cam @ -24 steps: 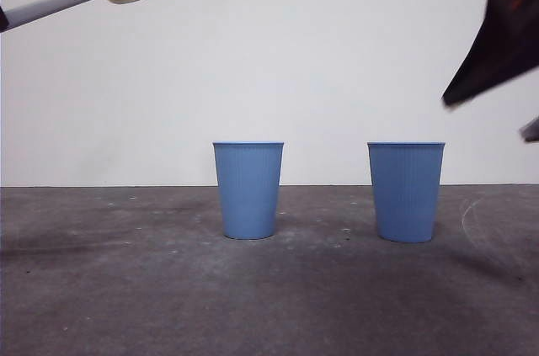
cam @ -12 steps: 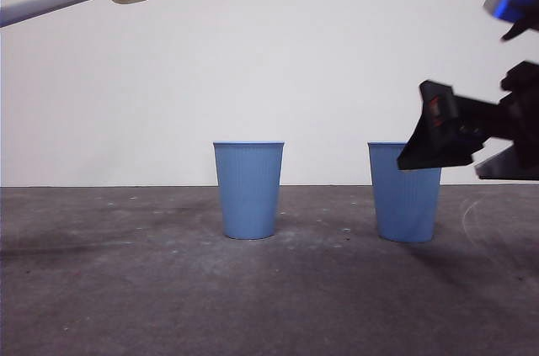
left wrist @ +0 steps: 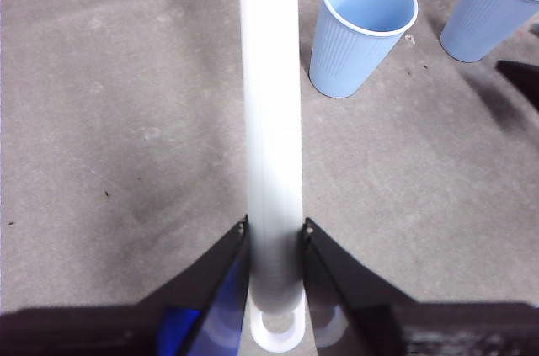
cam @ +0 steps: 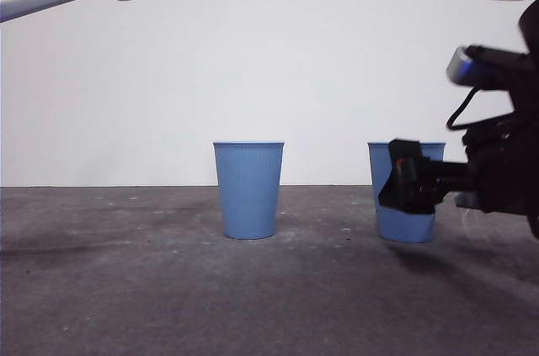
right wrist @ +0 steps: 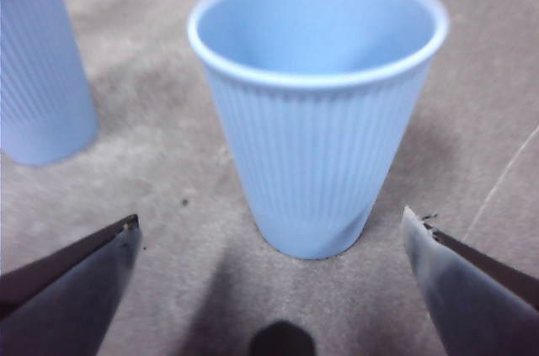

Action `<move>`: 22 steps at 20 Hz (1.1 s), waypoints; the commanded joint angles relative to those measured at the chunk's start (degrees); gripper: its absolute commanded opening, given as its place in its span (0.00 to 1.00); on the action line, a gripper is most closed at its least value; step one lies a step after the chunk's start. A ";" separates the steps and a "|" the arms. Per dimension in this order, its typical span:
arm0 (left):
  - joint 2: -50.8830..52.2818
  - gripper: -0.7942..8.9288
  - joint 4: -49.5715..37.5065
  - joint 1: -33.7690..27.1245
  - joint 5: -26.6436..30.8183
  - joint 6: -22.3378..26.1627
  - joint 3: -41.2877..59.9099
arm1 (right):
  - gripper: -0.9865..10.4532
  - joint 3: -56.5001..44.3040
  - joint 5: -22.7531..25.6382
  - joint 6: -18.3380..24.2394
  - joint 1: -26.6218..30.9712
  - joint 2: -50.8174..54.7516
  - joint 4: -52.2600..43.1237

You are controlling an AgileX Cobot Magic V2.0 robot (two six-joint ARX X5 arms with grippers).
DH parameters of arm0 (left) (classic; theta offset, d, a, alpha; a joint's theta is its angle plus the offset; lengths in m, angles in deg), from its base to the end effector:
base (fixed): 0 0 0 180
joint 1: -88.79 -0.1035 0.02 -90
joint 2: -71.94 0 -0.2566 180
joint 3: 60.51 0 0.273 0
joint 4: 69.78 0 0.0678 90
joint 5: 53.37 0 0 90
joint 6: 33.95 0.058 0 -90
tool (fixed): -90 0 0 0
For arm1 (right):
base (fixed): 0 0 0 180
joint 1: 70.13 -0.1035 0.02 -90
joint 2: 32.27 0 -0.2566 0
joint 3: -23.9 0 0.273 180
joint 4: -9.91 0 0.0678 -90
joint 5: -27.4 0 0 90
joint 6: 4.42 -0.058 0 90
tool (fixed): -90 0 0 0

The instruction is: Pick up the cup brush,pick up the cup,insert the brush into the cup,clean the cup,put the cup brush back,put the cup back to the fixed position on the table

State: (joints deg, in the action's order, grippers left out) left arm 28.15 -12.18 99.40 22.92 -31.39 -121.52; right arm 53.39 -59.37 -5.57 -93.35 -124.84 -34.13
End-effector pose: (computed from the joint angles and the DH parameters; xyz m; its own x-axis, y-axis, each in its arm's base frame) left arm 0.1843 -0.0485 0.2815 0.6838 -0.3692 -0.6294 0.3844 0.9154 -0.1194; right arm 0.2530 0.1050 0.0754 0.8896 0.3203 -0.3257 -0.3386 0.9409 0.0006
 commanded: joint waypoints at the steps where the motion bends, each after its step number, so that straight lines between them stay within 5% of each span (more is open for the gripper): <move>1: 0.24 0.07 -0.15 -0.17 -0.24 0.70 0.11 | 0.58 1.44 0.24 1.16 0.48 -3.65 -2.91; 12: 0.57 0.07 0.48 -0.17 -0.20 1.09 0.11 | 0.58 7.43 0.63 1.25 1.97 -12.22 -6.82; 22: 0.57 0.07 0.55 -0.17 -0.20 1.09 0.11 | 0.18 8.22 1.42 1.90 1.97 -13.51 -7.34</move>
State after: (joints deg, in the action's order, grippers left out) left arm 28.48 -11.46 99.40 22.92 -30.95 -121.52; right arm 61.46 -58.10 -4.24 -91.43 -137.63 -41.43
